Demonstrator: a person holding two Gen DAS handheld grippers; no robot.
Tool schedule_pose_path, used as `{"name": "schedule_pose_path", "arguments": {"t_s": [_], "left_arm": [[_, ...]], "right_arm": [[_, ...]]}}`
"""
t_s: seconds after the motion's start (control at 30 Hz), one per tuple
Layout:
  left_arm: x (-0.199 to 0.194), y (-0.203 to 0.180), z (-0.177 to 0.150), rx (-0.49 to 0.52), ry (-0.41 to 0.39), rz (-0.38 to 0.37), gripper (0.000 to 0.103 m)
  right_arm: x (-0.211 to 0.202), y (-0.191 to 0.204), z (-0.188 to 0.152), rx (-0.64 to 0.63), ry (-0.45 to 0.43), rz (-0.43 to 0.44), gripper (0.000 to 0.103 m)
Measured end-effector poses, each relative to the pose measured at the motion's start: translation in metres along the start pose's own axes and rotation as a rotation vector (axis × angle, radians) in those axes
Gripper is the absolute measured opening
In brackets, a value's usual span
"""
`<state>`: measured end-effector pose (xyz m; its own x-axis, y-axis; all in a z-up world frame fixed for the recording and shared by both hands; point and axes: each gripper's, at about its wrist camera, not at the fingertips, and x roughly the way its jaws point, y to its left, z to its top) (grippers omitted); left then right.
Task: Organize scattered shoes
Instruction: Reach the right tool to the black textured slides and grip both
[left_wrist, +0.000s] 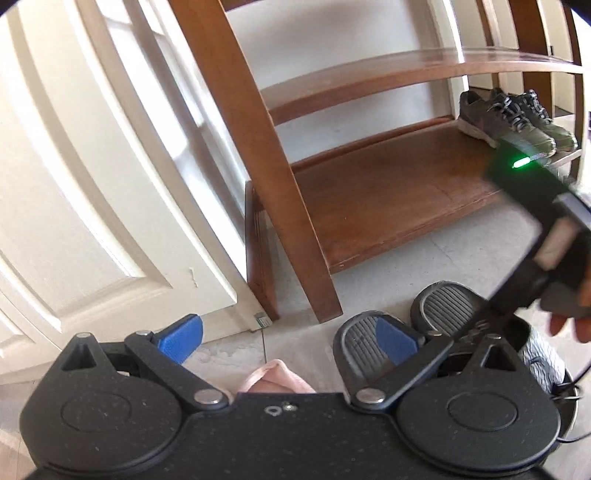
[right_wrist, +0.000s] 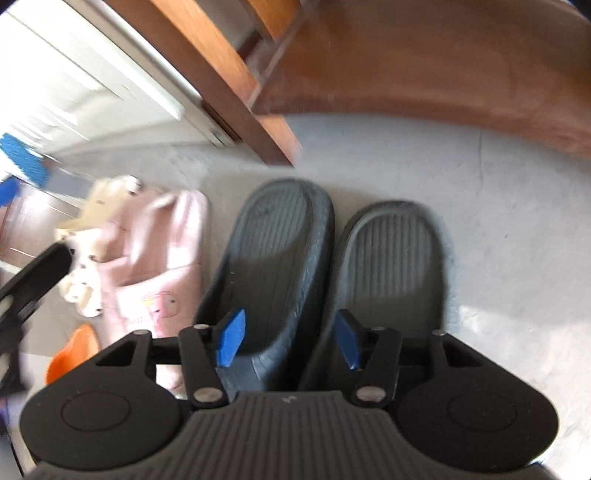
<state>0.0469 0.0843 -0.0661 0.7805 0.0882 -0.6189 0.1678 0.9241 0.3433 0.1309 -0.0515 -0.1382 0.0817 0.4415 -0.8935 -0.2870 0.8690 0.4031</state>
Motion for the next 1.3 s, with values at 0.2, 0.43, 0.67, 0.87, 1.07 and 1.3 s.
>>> {"name": "schedule_pose_path", "arguments": {"t_s": [0.2, 0.43, 0.67, 0.87, 1.07, 1.3], "left_arm": [[-0.004, 0.018, -0.014, -0.054, -0.005, -0.028, 0.101], [-0.003, 0.031, -0.018, -0.128, 0.022, -0.032, 0.101], [-0.006, 0.022, -0.012, -0.093, 0.004, -0.028, 0.101], [-0.008, 0.015, -0.01, -0.068, -0.006, -0.033, 0.101], [-0.008, 0.012, -0.007, -0.068, -0.017, -0.047, 0.101], [-0.014, -0.004, -0.001, -0.009, -0.072, -0.067, 0.101]], "right_arm": [[0.025, 0.012, -0.005, -0.001, 0.083, -0.139, 0.062], [0.03, 0.009, -0.002, 0.011, 0.201, -0.111, 0.056], [0.034, 0.009, 0.0, -0.007, 0.328, -0.072, 0.057], [0.036, 0.022, -0.002, -0.128, 0.322, -0.118, 0.029], [0.014, 0.012, -0.028, -0.245, 0.235, -0.086, 0.025], [-0.036, -0.014, -0.073, -0.216, -0.026, 0.014, 0.024]]}}
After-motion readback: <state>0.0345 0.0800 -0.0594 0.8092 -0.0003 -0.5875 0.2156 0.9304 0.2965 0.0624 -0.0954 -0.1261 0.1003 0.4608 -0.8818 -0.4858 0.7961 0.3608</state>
